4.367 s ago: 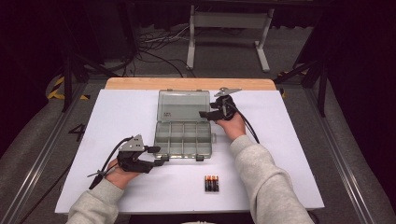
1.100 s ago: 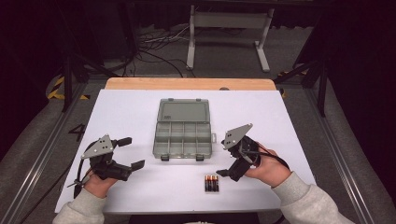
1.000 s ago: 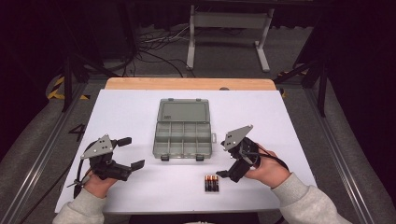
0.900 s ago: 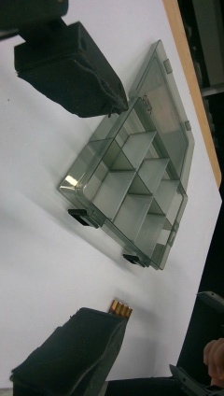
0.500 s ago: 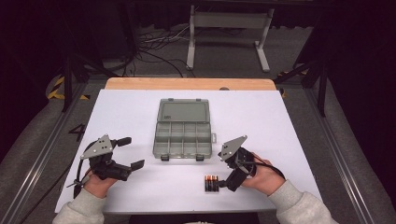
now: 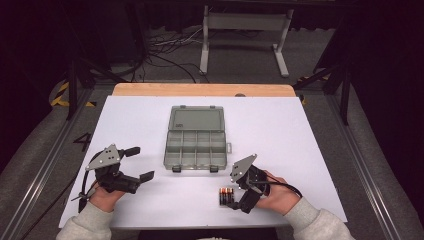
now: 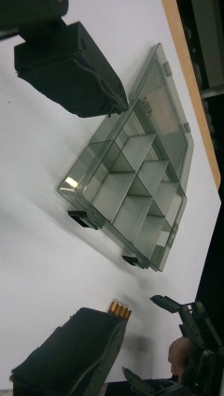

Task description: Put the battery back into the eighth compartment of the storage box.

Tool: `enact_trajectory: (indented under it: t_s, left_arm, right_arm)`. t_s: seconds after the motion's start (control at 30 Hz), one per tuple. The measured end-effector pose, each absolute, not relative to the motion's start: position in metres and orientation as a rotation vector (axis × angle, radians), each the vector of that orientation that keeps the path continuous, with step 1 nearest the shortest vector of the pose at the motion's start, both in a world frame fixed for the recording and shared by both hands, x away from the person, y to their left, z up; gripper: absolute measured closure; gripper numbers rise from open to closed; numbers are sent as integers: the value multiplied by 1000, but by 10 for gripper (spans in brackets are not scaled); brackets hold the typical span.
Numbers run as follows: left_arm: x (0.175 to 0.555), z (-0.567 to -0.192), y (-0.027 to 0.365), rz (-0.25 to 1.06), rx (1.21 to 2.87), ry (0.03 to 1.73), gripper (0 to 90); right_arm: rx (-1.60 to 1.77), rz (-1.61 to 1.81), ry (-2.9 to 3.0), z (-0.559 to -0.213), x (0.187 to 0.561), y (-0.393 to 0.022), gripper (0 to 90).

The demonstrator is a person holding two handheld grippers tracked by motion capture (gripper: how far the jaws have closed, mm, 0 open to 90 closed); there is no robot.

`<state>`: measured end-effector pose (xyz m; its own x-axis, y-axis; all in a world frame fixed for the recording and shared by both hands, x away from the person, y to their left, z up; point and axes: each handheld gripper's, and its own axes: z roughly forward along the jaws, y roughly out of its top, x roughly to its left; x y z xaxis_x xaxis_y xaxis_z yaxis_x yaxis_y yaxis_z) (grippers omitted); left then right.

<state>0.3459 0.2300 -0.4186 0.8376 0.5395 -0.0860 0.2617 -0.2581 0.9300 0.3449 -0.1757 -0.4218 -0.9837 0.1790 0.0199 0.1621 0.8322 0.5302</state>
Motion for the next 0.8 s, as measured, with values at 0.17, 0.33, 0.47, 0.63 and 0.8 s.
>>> enact_trajectory:
  t_s: [0.17,0.33,0.47,0.63,0.8]
  left_arm:
    - [346,-418,230,298,1851,604,21]
    - [346,-419,230,295,1851,606,21]
    - [346,-419,230,293,1851,606,21]
    - [346,-419,230,297,1847,608,21]
    - [346,-419,230,298,1848,607,21]
  right_arm:
    - [268,840,2991,-427,343,-175,27]
    - [257,809,3020,-435,341,-173,30]
    - [250,791,3029,-438,340,-172,36]
    - [242,789,3028,-438,341,-173,66]
    - [206,775,3018,-438,341,-173,162]
